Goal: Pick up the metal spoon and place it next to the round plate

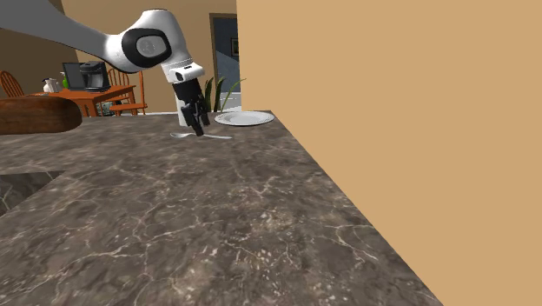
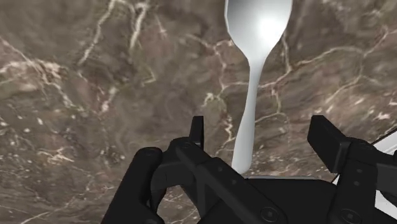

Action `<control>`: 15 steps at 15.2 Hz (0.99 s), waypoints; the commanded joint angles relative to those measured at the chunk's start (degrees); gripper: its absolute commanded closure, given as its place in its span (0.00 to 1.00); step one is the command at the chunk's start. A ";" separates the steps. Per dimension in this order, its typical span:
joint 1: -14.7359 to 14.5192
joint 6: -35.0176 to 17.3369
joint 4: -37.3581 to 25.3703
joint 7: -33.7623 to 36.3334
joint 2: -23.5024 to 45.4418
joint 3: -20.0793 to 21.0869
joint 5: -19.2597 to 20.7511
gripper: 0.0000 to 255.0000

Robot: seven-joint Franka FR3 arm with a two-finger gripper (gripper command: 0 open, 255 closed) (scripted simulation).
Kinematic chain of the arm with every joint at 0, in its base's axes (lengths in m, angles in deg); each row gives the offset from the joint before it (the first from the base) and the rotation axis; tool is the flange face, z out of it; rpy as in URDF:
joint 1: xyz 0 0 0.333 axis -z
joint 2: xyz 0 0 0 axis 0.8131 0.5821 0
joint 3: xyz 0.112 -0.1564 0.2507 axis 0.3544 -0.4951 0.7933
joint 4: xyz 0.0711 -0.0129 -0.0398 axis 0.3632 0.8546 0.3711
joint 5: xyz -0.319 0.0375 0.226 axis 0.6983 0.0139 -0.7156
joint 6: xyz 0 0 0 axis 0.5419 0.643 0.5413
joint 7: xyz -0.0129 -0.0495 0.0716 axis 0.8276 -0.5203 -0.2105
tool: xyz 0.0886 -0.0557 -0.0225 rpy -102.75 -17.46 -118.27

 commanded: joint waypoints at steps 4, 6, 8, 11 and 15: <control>-0.12 1.79 -0.93 -0.52 -1.05 -0.28 -0.74 0.00; -0.31 5.45 -3.04 -1.38 -2.90 -0.84 -1.94 0.00; -0.41 6.90 -3.96 -1.65 -3.53 -1.08 -2.32 0.00; -0.41 6.90 -3.96 -1.65 -3.53 -1.08 -2.32 0.00; -0.41 6.89 -3.96 -1.64 -3.52 -1.08 -2.31 0.00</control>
